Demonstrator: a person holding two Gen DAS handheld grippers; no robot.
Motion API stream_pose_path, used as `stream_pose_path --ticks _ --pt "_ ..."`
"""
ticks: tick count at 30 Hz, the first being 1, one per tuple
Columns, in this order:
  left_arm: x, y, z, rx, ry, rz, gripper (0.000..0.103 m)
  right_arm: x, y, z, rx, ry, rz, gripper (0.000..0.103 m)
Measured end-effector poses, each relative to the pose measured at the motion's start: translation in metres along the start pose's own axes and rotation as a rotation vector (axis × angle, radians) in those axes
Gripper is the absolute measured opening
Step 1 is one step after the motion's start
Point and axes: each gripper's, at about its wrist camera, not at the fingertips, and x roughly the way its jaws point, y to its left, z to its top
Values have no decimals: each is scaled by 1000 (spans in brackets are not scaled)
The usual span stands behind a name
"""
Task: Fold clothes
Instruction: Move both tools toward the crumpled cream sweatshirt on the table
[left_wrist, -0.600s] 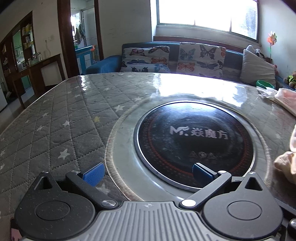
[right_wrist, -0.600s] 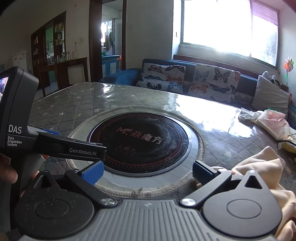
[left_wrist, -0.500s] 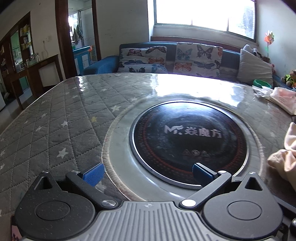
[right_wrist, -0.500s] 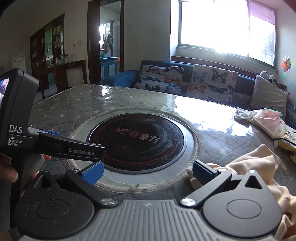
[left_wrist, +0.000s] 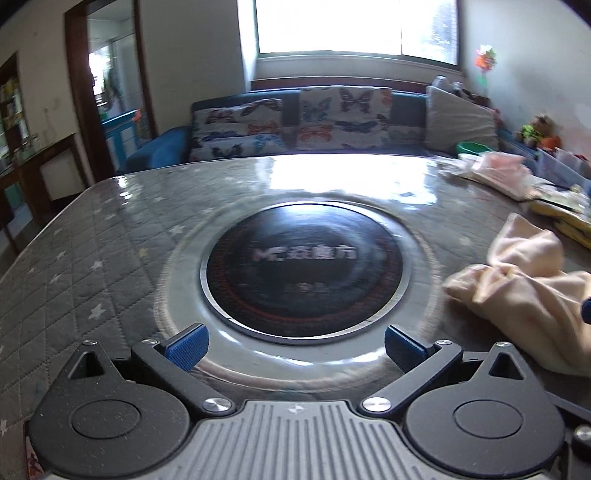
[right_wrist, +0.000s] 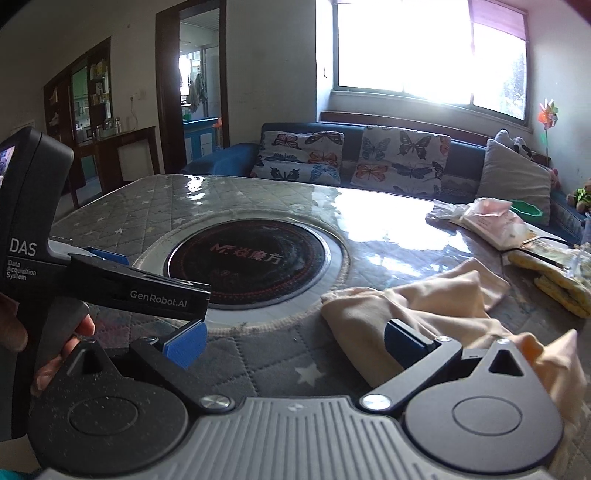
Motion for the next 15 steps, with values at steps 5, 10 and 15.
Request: stream_pose_path --ticks 5,10,15 --pt "-9 -17 -2 35 7 -57 103 -20 -13 -10 17 17 -30 103" --pt "-17 -32 -6 70 21 -88 103 -36 -24 -16 38 38 -65 103" --pt "-22 -42 -8 94 21 -116 103 -49 -35 -22 68 52 -92 103"
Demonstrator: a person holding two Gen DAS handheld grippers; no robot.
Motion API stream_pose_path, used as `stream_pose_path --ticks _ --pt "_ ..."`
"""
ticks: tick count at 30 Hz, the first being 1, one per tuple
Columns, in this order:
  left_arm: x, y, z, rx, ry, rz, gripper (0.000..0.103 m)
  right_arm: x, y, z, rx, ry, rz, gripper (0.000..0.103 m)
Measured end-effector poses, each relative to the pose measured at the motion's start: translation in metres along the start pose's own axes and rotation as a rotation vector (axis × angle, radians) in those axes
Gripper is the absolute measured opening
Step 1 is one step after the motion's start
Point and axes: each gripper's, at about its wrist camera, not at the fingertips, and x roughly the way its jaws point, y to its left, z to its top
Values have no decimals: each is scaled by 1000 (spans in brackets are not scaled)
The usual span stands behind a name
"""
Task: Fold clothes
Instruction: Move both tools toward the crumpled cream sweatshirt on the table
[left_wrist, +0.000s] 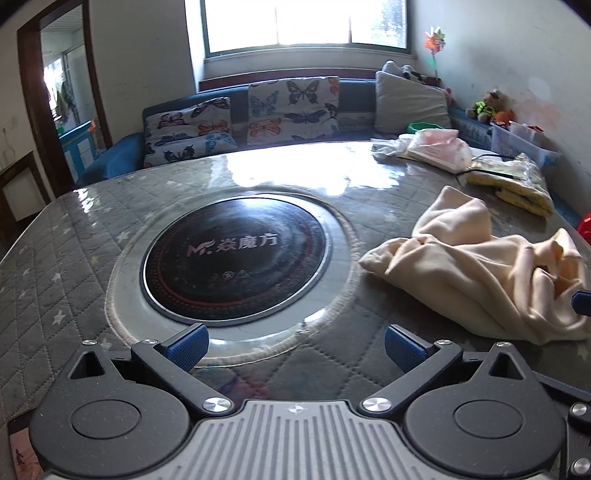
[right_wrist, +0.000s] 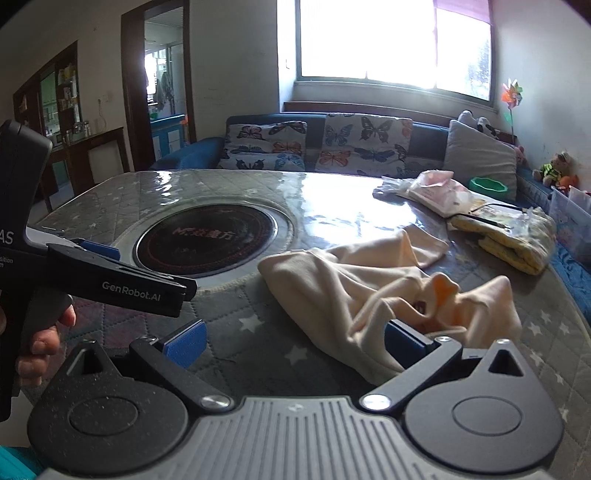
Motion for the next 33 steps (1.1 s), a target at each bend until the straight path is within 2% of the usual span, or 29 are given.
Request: stream_pose_path --ticks 22,33 --pt "12 -28 21 53 46 -108 103 -14 -50 -3 117 -9 -131 102" --pt "20 -43 30 95 86 -135 103 -7 -58 -8 158 15 -145 100"
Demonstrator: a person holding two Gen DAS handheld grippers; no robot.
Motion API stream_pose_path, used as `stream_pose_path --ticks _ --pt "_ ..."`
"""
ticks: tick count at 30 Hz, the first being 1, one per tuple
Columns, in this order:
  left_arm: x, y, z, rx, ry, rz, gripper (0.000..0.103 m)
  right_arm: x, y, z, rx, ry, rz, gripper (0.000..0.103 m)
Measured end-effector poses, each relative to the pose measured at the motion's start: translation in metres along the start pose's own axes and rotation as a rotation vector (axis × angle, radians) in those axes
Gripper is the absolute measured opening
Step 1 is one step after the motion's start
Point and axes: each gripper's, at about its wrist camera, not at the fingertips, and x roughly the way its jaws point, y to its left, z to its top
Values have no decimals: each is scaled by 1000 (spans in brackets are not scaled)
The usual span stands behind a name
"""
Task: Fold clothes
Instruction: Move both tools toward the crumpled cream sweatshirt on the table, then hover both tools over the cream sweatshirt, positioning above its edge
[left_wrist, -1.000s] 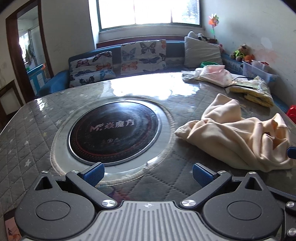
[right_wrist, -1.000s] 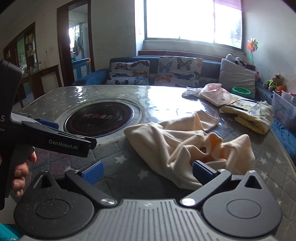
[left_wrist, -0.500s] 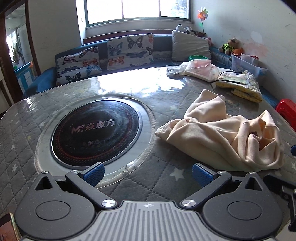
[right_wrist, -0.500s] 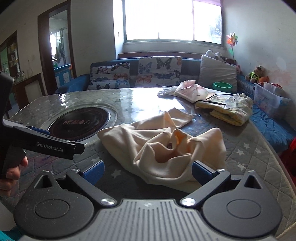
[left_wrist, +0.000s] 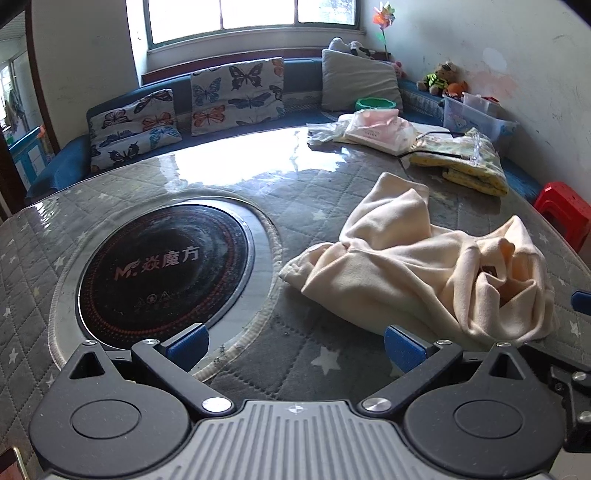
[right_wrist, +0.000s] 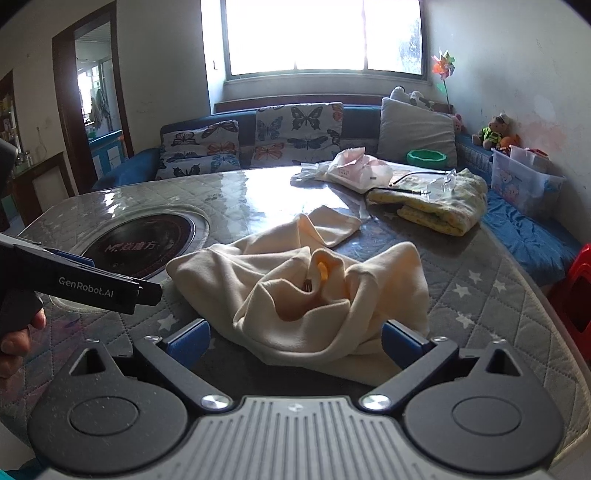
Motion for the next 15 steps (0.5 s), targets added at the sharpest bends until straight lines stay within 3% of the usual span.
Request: stream_pose_path --ticks 15 --pt "4 -13 -6 27 47 -23 103 6 -4 -12 30 61 4 95"
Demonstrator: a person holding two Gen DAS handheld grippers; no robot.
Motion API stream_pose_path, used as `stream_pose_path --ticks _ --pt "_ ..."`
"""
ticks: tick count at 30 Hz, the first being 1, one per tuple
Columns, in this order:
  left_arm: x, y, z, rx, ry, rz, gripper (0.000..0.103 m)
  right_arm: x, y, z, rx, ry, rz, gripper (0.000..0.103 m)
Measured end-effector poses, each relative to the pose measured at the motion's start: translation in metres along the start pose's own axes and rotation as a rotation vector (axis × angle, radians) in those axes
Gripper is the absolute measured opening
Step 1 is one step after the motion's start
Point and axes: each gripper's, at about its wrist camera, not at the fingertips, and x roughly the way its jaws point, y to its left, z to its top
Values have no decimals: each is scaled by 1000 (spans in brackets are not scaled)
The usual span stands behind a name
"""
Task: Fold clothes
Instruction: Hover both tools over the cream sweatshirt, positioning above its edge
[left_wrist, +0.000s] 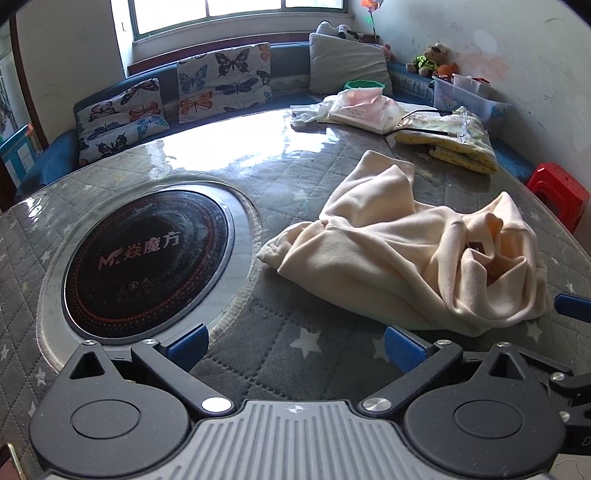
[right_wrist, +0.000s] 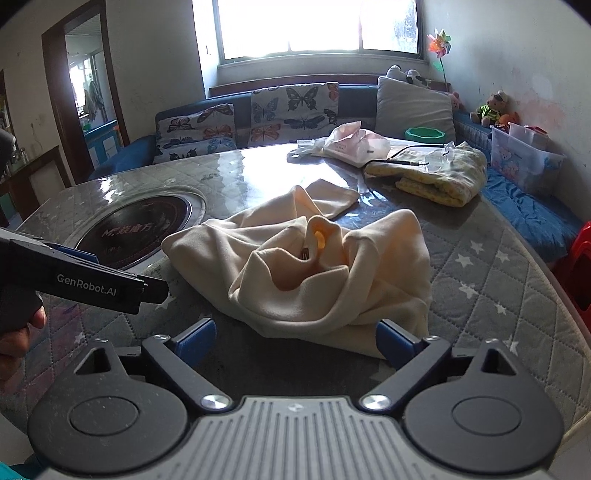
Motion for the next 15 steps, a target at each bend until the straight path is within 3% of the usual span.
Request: stream_pose_path --ticks 15 --pt "-6 -8 -16 23 32 -7 103 -2 13 -18 -23 76 0 95"
